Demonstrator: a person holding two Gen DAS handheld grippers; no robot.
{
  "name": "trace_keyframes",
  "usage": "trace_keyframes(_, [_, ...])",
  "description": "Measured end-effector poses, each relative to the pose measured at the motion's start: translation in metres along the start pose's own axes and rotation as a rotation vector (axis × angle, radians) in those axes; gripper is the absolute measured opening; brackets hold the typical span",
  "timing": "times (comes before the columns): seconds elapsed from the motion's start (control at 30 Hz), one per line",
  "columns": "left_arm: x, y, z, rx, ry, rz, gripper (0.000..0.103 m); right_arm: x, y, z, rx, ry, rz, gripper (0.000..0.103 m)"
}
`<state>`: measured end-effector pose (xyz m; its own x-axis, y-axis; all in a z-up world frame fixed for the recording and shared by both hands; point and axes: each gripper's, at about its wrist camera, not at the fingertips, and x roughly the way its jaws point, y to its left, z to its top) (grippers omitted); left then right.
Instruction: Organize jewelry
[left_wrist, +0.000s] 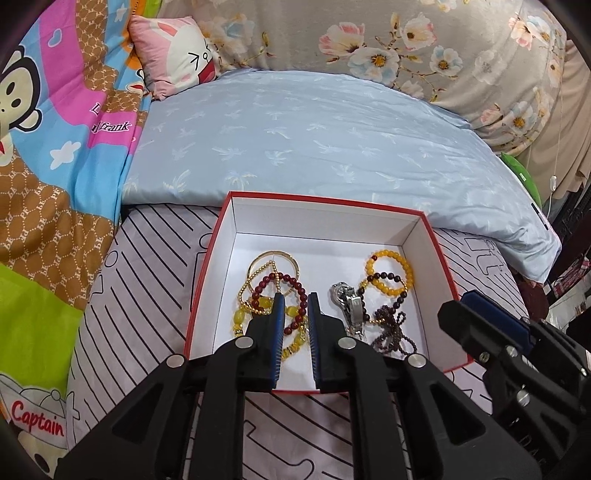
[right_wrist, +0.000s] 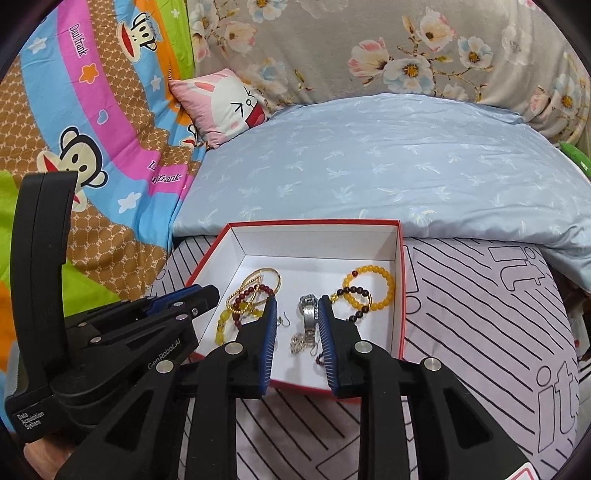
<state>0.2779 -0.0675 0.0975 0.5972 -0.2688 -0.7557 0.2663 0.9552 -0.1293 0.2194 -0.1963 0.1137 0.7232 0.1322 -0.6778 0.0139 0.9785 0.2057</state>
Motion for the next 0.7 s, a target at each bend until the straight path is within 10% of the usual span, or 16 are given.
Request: trace_keyframes(0.7, [-0.058,-0.023,-0.045,0.048,-0.023,0.049,0.023,-0.058,0.008,-0.051,0.008,-0.002,-0.065,0.034])
